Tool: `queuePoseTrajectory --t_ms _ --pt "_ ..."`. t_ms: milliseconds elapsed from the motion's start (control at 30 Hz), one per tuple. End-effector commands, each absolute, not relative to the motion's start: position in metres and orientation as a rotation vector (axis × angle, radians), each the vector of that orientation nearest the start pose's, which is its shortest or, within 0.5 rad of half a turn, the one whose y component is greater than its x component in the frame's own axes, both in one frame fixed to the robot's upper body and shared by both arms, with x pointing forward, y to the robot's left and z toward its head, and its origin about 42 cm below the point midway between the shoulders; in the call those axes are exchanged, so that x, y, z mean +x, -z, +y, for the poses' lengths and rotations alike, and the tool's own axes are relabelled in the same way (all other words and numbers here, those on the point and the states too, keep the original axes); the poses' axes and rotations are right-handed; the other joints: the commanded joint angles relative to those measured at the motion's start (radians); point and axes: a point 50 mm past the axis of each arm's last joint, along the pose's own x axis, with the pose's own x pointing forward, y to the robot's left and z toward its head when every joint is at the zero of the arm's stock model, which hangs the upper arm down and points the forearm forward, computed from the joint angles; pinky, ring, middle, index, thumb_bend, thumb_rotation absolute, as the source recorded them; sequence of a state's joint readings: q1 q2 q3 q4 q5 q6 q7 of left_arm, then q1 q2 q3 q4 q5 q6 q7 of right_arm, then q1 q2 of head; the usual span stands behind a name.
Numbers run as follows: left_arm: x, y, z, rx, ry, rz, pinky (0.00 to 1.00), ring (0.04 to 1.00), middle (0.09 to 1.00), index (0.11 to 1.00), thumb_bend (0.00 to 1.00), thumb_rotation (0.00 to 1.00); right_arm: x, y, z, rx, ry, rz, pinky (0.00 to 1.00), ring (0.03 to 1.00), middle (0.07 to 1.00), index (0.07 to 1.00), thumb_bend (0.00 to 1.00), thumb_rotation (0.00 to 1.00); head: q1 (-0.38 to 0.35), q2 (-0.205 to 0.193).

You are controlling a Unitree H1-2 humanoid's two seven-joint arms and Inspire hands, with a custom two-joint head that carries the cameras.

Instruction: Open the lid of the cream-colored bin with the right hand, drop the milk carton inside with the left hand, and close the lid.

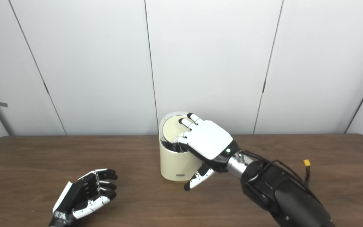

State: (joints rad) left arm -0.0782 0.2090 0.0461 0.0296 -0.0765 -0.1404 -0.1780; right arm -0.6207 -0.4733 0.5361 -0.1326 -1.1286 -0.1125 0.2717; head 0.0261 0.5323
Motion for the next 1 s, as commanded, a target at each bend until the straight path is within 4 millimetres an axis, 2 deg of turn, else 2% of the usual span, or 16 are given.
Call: queuePoseTrajectory --t_ms 0,200,400,533,567,633,733,833,900,967 --pt "0.311 -0.146 0.28 0.169 0.151 -0.252 0.49 0.609 0.701 0.722 0.76 0.28 0.394 -0.26 -0.17 -1.898 -0.535 -0.643 1.0 0.966 0.762 0.758 0.84 0.75 0.002 0.001" --pt "0.311 -0.147 0.281 0.166 0.153 -0.254 0.49 0.614 0.704 0.727 0.77 0.3 0.392 -0.257 -0.17 -1.854 -0.551 -0.627 1.0 0.952 0.755 0.742 0.85 0.74 0.0 0.003" --pt "0.312 -0.148 0.281 0.171 0.157 -0.26 0.49 0.609 0.703 0.722 0.76 0.29 0.385 -0.277 -0.171 -1.683 -0.514 -0.69 1.0 0.943 0.763 0.764 0.79 0.75 -0.001 0.003" --pt "0.312 -0.148 0.279 0.169 0.16 -0.26 0.49 0.608 0.705 0.724 0.74 0.28 0.382 -0.291 -0.173 -1.518 -0.464 -0.709 1.0 0.976 0.784 0.785 0.75 0.72 -0.003 0.002" --pt "0.313 -0.148 0.279 0.165 0.161 -0.259 0.49 0.608 0.705 0.724 0.74 0.28 0.38 -0.295 -0.175 -1.4 -0.443 -0.67 1.0 0.978 0.786 0.788 0.74 0.71 -0.004 0.0" --pt "0.313 -0.148 0.279 0.162 0.161 -0.257 0.49 0.606 0.704 0.722 0.75 0.27 0.378 -0.298 -0.178 -1.21 -0.419 -0.602 0.96 0.978 0.849 0.904 0.71 0.65 -0.002 -0.001" --pt "0.313 -0.148 0.278 0.163 0.164 -0.258 0.49 0.609 0.704 0.722 0.75 0.27 0.374 -0.295 -0.185 -1.026 -0.36 -0.547 0.9 0.975 0.896 0.983 0.68 0.63 0.0 -0.002" --pt "0.313 -0.147 0.278 0.164 0.165 -0.257 0.5 0.612 0.707 0.727 0.74 0.27 0.372 -0.288 -0.193 -0.886 -0.281 -0.52 0.82 0.941 0.906 0.975 0.66 0.56 0.0 -0.002" --pt "0.313 -0.147 0.278 0.162 0.166 -0.257 0.5 0.613 0.708 0.728 0.74 0.27 0.372 -0.286 -0.195 -0.86 -0.268 -0.516 0.8 0.933 0.906 0.972 0.65 0.54 0.0 -0.002" --pt "0.312 -0.149 0.278 0.156 0.17 -0.26 0.5 0.616 0.71 0.73 0.74 0.27 0.369 -0.273 -0.211 -0.792 -0.236 -0.444 0.81 0.919 0.913 0.984 0.64 0.55 0.004 -0.002"
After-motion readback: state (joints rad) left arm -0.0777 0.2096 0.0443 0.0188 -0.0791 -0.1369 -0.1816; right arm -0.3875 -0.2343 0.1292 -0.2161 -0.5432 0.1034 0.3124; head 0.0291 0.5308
